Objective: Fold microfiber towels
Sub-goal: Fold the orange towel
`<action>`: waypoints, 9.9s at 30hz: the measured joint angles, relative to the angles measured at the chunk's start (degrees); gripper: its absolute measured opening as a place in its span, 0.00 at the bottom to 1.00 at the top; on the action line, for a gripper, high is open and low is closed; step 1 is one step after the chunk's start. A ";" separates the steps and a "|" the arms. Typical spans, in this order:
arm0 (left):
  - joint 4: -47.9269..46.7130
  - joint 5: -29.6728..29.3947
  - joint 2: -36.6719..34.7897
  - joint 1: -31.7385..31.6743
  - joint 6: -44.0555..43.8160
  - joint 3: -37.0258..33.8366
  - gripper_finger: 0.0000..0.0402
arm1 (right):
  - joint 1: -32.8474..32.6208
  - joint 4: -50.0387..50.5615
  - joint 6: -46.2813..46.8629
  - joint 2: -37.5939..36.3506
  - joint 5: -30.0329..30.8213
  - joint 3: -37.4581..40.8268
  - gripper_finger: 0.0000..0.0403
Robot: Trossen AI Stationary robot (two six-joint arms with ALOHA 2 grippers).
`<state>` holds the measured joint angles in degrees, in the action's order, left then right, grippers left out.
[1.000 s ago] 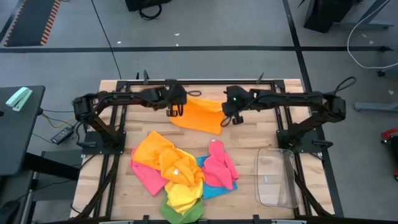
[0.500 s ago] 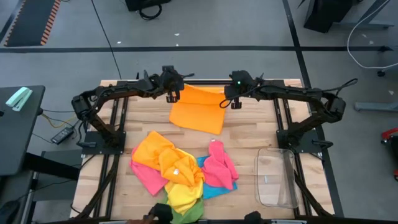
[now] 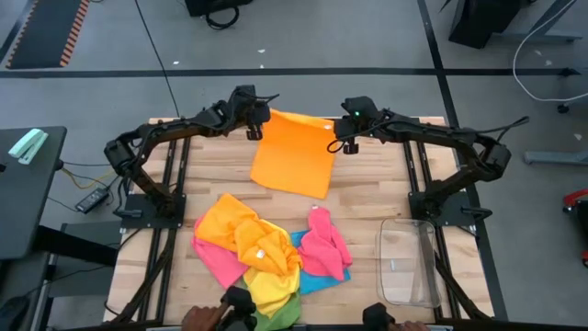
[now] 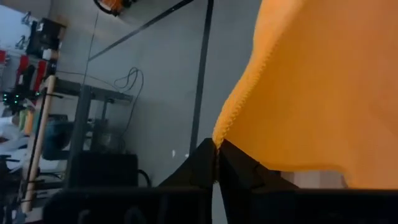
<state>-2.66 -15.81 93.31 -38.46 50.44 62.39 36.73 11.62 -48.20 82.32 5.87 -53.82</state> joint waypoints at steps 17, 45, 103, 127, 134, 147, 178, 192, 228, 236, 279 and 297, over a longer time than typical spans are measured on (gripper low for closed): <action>-6.80 -0.20 3.80 2.00 -0.59 -0.02 0.02 | -3.10 3.85 1.09 5.69 -3.23 0.00 0.01; -32.45 5.54 3.68 11.39 -10.79 -0.02 0.06 | -14.43 12.98 3.16 5.64 -9.57 0.00 0.01; -40.51 11.21 4.22 16.20 -15.35 0.02 0.07 | -25.67 8.02 9.27 6.23 -11.67 5.03 0.01; -40.87 12.70 4.27 16.22 -20.26 0.00 0.32 | -25.62 9.59 13.37 6.25 -10.78 5.01 0.39; -44.09 14.27 4.29 16.17 -23.93 3.08 0.27 | -24.67 9.61 15.89 6.25 -10.83 5.01 0.37; -23.07 9.86 4.29 12.41 -26.86 -0.59 0.18 | -17.79 2.11 16.58 6.25 -12.98 5.01 0.37; -32.39 11.99 9.76 14.83 -36.33 -2.92 0.09 | -10.07 -11.61 37.72 6.28 -9.95 13.68 0.37; -33.24 5.86 8.95 16.52 -23.83 -1.49 0.15 | -16.82 -14.27 35.58 6.28 -11.93 13.68 0.37; -25.16 3.32 8.57 9.24 -25.55 -0.06 0.27 | -18.17 -15.47 36.47 6.22 -11.43 13.66 0.38; -28.65 5.53 11.39 5.07 -26.27 -0.13 0.24 | -17.05 -18.39 36.43 6.23 -9.43 15.29 0.38; -40.02 2.97 5.14 21.86 -30.71 0.74 0.17 | -13.58 -10.26 49.45 8.04 15.07 17.29 0.38; -35.00 14.61 5.15 26.24 -27.56 0.81 0.28 | -17.89 -9.69 43.69 2.16 7.31 14.79 0.38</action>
<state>-37.65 -1.21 98.46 -12.22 22.88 63.20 18.85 1.93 -4.52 84.48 13.18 -39.03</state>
